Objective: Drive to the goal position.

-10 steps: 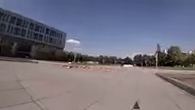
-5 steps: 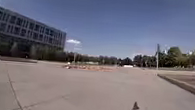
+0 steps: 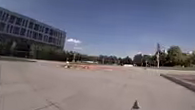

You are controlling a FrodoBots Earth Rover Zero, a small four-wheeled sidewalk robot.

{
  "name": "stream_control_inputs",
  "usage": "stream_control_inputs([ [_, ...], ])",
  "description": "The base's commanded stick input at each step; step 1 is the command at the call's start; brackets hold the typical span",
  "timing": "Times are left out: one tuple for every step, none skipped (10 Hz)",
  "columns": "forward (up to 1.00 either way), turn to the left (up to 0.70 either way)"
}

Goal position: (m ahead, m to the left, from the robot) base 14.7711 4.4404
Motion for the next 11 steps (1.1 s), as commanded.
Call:
stream_control_inputs([
  [0.70,0.35],
  [0.70,0.35],
  [0.70,0.35],
  [0.70,0.35],
  [0.70,0.35],
  [0.70,0.11],
  [0.70,0.00],
  [0.70,0.00],
  [0.70,0.00],
  [0.70,0.00],
  [0.70,0.00],
])
